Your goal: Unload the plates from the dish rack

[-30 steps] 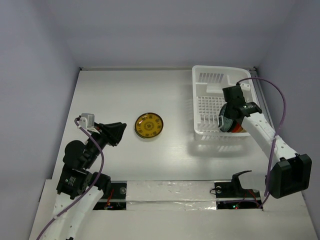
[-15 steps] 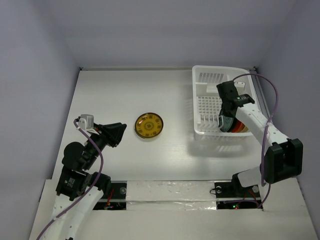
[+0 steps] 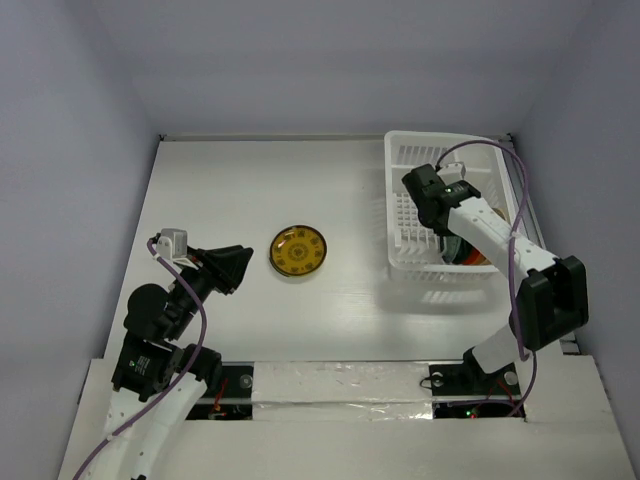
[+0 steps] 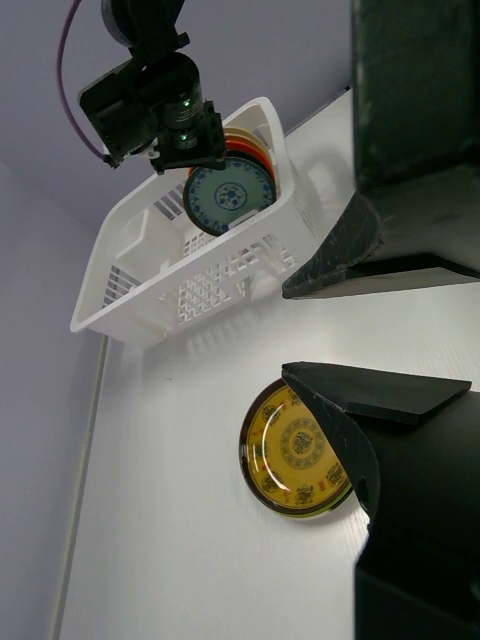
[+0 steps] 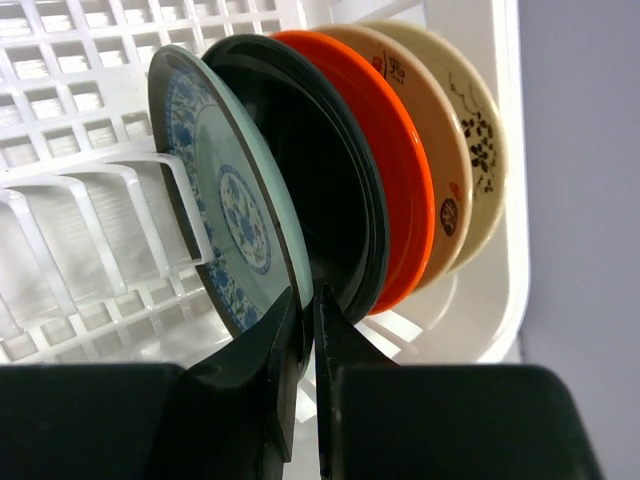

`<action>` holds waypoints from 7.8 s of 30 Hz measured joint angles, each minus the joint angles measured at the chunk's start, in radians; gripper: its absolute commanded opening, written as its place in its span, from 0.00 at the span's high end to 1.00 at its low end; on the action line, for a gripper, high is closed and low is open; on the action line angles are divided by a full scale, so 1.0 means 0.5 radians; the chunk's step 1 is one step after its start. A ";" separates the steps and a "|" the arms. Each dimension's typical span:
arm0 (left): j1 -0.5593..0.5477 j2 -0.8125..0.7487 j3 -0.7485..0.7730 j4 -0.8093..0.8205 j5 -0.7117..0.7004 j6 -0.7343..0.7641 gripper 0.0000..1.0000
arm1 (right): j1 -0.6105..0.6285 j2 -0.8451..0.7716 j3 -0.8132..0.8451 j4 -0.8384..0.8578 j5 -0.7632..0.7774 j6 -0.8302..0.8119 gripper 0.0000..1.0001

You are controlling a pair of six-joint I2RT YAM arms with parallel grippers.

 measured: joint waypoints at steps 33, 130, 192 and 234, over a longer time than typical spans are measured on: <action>0.000 0.017 0.000 -0.001 -0.011 0.000 0.71 | 0.851 -0.317 0.235 0.831 -0.692 0.238 1.00; -0.039 -0.035 0.000 0.001 -0.008 -0.006 0.75 | -0.389 -0.112 -0.109 0.310 -0.211 -0.041 0.87; -0.023 0.015 0.000 0.000 -0.062 -0.014 0.74 | 0.780 0.621 0.165 1.567 -1.520 0.516 1.00; -0.080 -0.098 0.000 0.001 -0.054 -0.014 0.73 | -0.327 -0.624 -0.314 0.459 -0.018 0.288 0.64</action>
